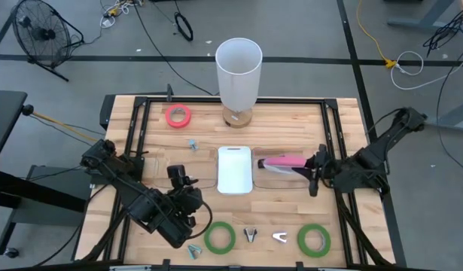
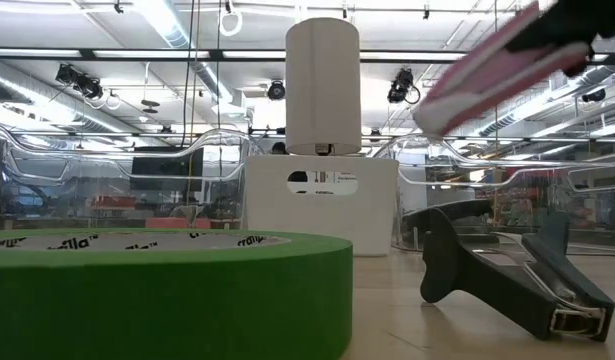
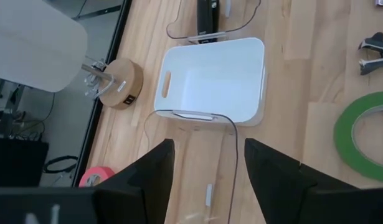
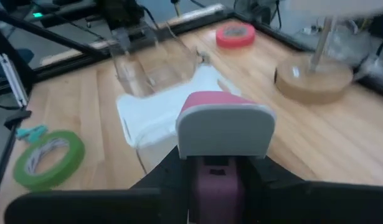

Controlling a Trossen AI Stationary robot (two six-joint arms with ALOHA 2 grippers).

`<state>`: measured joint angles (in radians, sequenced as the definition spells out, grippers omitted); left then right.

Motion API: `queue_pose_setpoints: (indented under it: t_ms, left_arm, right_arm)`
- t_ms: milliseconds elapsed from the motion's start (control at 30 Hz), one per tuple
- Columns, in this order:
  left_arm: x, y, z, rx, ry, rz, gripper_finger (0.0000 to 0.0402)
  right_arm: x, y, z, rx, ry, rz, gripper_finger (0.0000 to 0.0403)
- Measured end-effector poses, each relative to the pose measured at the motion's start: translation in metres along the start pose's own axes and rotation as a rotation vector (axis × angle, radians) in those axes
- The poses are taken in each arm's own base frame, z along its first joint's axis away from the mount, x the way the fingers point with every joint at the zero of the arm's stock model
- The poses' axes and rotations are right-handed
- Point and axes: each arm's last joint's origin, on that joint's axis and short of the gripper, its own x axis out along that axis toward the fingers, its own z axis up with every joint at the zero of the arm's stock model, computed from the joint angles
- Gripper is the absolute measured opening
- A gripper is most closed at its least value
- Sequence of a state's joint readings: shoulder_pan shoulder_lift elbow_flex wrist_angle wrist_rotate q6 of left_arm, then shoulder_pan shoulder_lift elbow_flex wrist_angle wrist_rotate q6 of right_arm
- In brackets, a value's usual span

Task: Pick and place Stapler, Stapler remover, tape
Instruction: Put the pink stapler into the right transparent bin

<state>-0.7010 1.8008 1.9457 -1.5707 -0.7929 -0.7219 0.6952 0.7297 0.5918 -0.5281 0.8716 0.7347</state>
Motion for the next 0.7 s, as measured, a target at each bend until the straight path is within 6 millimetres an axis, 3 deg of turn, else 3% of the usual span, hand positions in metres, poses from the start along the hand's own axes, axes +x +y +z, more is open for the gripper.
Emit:
queue_pose_setpoints:
  t_ms: [233,700]
  left_arm:
    - [0.000,0.000,0.000,-0.001,-0.010,0.011,0.0199]
    - [0.000,0.000,0.001,-0.004,-0.012,0.012,0.0197]
  right_arm:
    - [0.012,-0.001,-0.027,0.050,-0.004,0.061,0.0075]
    - [0.025,-0.010,-0.059,0.096,0.020,0.057,0.0075]
